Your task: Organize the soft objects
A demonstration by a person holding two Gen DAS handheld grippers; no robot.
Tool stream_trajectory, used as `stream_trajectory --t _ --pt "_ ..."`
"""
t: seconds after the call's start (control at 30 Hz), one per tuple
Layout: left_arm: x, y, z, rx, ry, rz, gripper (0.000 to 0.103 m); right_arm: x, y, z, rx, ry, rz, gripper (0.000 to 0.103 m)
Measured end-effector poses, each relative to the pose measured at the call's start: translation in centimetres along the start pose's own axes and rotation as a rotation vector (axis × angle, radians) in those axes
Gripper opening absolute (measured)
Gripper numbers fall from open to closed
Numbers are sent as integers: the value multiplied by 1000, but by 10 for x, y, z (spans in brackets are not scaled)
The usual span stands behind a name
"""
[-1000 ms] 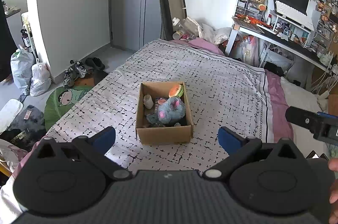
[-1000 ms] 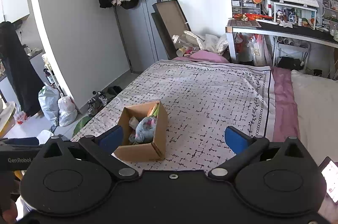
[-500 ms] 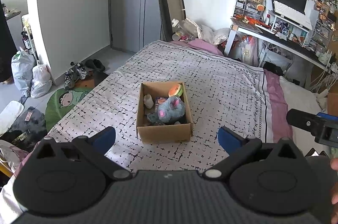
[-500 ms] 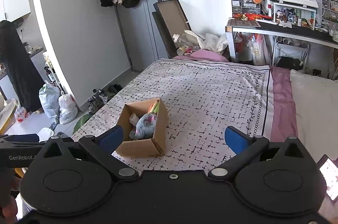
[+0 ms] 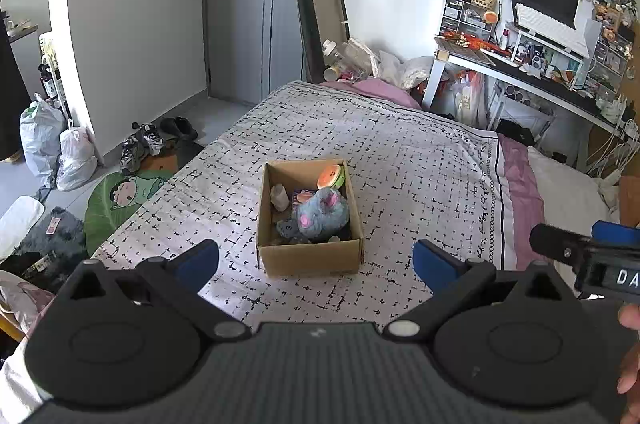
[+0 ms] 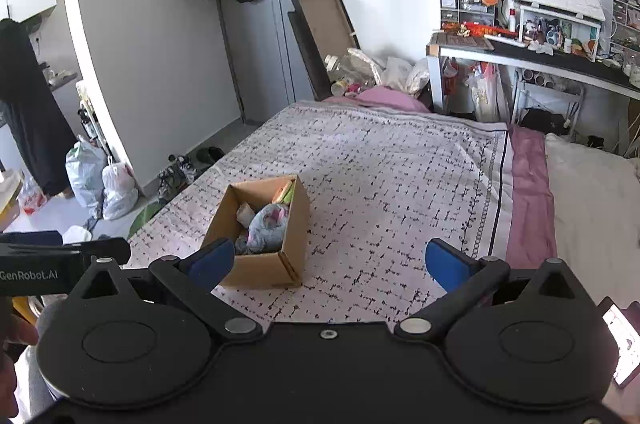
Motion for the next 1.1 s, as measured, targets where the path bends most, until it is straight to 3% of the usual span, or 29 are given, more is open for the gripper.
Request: stream_trajectory --t 1.1 --pt "2 -10 7 -21 -11 12 102 7 -9 1 -27 -5 44 103"
Point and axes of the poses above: each gripper's, at about its wrist camera, not at the fingertips, and y roughly against the way its jaws point, x to its right, z to its underside, the point moved 4 cm from there along -y, roughly the way its jaws point, and after that the axes turned 1 degree about y, right-handed, at the moved point
